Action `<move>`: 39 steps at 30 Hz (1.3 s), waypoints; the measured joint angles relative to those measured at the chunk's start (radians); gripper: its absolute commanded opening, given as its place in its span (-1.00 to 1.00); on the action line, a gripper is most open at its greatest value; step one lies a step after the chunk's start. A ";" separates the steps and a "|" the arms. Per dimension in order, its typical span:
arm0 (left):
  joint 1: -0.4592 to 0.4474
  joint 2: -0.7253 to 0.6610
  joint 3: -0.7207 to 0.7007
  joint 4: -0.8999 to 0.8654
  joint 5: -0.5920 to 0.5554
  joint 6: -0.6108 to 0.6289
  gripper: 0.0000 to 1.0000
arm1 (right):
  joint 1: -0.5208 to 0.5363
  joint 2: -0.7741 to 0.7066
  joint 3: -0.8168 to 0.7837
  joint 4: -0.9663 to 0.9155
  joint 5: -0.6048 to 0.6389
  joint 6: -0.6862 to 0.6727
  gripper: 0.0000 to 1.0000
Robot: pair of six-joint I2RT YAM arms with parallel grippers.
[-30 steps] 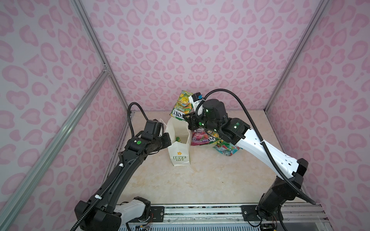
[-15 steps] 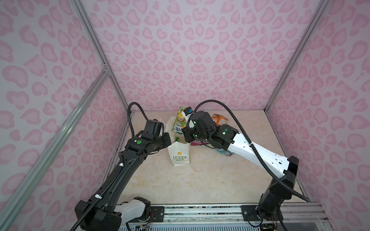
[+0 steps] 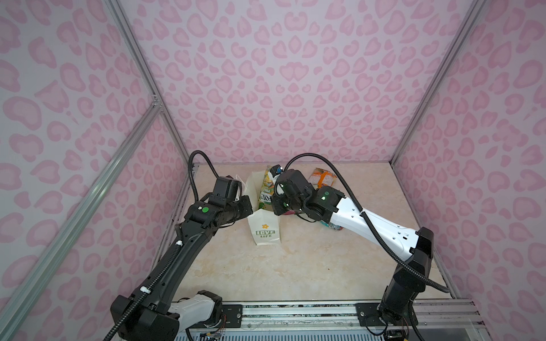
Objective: Place the snacks into the paper bag
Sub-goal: Place the snack in the paper bag.
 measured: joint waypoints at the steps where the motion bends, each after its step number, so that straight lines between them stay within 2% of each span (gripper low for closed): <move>1: 0.000 0.000 0.000 0.000 -0.001 0.000 -0.95 | 0.001 0.001 0.000 0.000 0.000 0.000 -1.00; 5: -0.002 0.000 0.000 0.000 -0.004 0.000 -0.95 | 0.003 0.006 0.000 0.000 0.000 0.002 -1.00; 7: -0.003 0.001 0.000 0.000 -0.004 0.000 -0.95 | 0.003 0.008 0.000 0.000 -0.001 0.008 -0.93; 17: -0.006 0.005 0.000 0.003 -0.004 0.000 -0.95 | 0.003 0.021 0.023 0.005 -0.042 0.007 -0.30; 25: -0.008 0.003 0.000 0.003 -0.008 0.000 -0.95 | 0.001 0.015 0.030 0.023 -0.081 -0.002 0.12; 30: -0.008 0.003 0.000 0.003 -0.009 0.000 -0.95 | -0.006 -0.037 0.020 0.042 -0.106 -0.015 0.44; 39: -0.008 0.004 -0.001 0.003 -0.012 0.000 -0.95 | -0.071 -0.216 -0.065 0.066 -0.159 -0.031 0.72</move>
